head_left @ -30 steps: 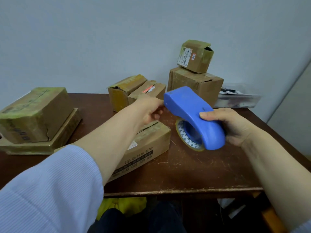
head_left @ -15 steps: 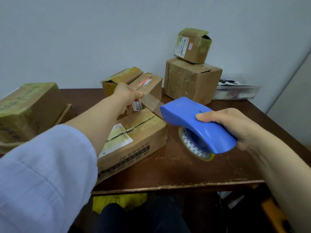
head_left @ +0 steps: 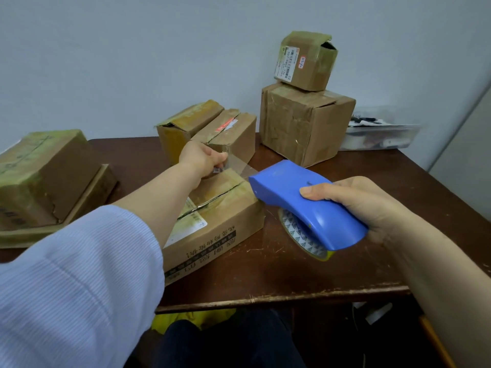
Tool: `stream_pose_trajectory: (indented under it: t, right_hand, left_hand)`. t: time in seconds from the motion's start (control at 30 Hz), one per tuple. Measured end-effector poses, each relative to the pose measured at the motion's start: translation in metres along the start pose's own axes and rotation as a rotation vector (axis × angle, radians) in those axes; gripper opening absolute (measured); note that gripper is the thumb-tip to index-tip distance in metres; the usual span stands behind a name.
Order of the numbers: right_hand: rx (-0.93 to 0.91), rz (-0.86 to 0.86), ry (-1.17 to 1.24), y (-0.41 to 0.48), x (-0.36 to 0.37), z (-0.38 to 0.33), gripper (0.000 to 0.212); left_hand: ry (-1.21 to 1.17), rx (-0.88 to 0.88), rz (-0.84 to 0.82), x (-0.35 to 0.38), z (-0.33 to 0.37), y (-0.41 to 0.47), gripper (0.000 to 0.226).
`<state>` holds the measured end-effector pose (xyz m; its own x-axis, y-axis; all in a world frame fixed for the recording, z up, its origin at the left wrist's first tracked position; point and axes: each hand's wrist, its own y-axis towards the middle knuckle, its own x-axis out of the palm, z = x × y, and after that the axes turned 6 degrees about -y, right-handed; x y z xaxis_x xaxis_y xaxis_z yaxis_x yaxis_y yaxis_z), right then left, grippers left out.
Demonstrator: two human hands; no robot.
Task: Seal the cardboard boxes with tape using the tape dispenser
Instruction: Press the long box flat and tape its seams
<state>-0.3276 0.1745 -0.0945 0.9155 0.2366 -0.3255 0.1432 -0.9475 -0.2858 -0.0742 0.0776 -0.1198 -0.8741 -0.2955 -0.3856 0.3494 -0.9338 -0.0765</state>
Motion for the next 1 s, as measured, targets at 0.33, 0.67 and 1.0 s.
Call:
stream_pose_trajectory:
  t: [0.33, 0.67, 1.0]
  right_hand:
    - [0.020, -0.058, 0.019, 0.001, 0.003, 0.008, 0.052]
    - [0.038, -0.133, 0.062, 0.003, 0.002, 0.024, 0.067]
    - [-0.052, -0.090, 0.130, 0.008, 0.003, 0.030, 0.063]
  left_hand:
    - [0.157, 0.004, -0.039, 0.005, -0.004, 0.001, 0.042]
    - [0.400, -0.115, -0.063, 0.008, 0.006, -0.002, 0.075]
    - [0.313, 0.322, -0.039, 0.001, 0.000, -0.029, 0.032]
